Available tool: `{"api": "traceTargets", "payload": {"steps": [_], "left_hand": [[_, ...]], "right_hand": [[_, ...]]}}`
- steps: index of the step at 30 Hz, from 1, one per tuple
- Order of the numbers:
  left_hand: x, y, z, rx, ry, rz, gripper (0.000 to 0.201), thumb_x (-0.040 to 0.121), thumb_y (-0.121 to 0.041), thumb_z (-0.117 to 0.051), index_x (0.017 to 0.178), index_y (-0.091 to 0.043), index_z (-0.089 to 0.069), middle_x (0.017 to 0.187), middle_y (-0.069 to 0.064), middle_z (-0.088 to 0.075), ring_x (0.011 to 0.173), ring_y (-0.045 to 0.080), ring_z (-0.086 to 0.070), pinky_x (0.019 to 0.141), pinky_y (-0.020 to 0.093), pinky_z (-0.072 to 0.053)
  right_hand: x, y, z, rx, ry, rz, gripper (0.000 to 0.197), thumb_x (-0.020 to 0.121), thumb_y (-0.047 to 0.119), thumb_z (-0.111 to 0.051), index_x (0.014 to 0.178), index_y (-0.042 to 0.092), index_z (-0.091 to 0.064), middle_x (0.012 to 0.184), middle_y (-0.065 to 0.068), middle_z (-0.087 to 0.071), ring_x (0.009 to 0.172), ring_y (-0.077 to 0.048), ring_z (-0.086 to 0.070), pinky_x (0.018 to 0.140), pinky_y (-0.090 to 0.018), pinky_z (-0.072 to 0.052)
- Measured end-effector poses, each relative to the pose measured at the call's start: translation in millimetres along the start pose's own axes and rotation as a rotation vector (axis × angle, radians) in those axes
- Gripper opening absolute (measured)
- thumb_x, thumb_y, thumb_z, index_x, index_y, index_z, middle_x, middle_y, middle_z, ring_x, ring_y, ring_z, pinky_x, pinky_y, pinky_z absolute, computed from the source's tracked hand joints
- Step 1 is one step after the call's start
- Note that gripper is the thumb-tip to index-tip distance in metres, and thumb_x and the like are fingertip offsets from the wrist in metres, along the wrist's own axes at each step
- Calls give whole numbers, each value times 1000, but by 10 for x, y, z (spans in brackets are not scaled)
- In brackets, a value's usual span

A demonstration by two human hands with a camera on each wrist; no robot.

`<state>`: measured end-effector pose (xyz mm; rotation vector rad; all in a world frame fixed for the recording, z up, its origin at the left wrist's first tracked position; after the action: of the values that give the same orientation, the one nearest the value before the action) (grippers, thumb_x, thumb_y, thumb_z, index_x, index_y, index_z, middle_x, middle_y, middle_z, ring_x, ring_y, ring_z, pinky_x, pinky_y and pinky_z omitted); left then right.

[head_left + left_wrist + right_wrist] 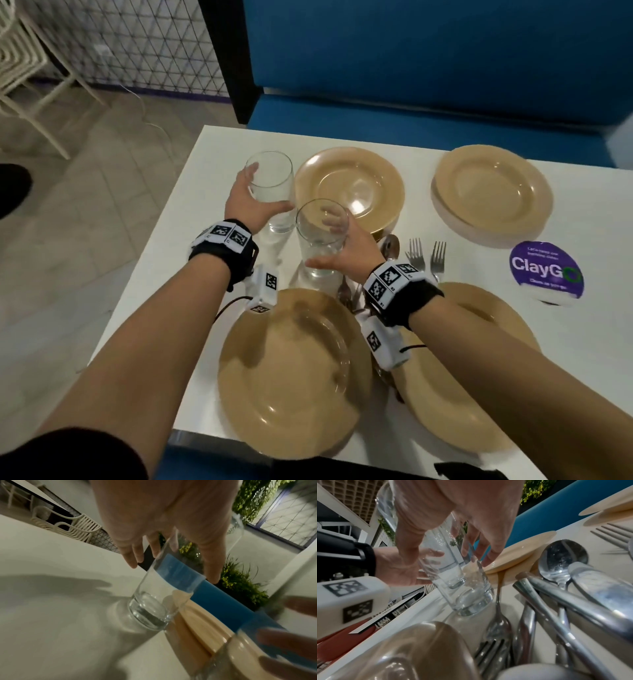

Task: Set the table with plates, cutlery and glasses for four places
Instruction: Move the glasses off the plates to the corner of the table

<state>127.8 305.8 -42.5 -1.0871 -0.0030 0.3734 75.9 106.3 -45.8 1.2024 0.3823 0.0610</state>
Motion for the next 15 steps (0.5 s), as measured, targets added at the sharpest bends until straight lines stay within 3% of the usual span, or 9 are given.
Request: {"api": "traceTargets", "payload": {"steps": [3, 7, 9, 13, 15], "left_hand": [[43, 35, -56, 33, -19, -8, 78, 62, -26, -86, 127, -25, -43, 135, -2, -49, 124, 11, -47, 99, 20, -36], [-56, 67, 20, -8, -88, 10, 73, 57, -27, -87, 117, -25, -44, 117, -9, -58, 110, 14, -57, 93, 29, -47], [-146, -11, 64, 6, -110, -10, 70, 56, -28, -86, 112, -29, -44, 113, -11, -60, 107, 15, -59, 93, 35, -50], [-392, -377, 42, 35, -124, -89, 66, 58, -27, -86, 108, -31, -44, 111, -11, -61, 104, 15, -60, 89, 32, -50], [-545, -606, -96, 24, -111, -132, 65, 59, -27, -87, 108, -30, -44, 109, -11, -61, 103, 15, -61, 88, 31, -51]], "right_hand": [[12, 9, 4, -26, -34, 14, 80, 58, 17, -88, 125, 27, -45, 118, 8, -55, 110, -9, -53, 85, -16, -44], [-26, 66, 22, -81, -37, 61, 77, 57, 20, -88, 119, 32, -44, 115, 11, -56, 111, -12, -55, 96, -29, -46], [-55, 111, 117, -54, -43, 79, 78, 57, 21, -88, 120, 29, -44, 116, 8, -57, 110, -13, -56, 94, -30, -47], [-154, 205, 549, 11, -107, 114, 78, 59, 18, -87, 124, 24, -45, 118, 4, -57, 105, -11, -54, 78, -15, -44], [-244, 203, 869, 23, -155, 136, 76, 60, 18, -86, 124, 25, -46, 119, 3, -56, 106, -12, -54, 77, -14, -43]]}}
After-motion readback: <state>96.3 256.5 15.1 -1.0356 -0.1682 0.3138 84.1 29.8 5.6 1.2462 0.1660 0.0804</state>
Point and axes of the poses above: each hand's wrist, its own x-axis towards the middle knuckle, its own z-axis out of the back of the hand, y = z × x, the point moved 8 cm from there along x, towards the middle knuckle
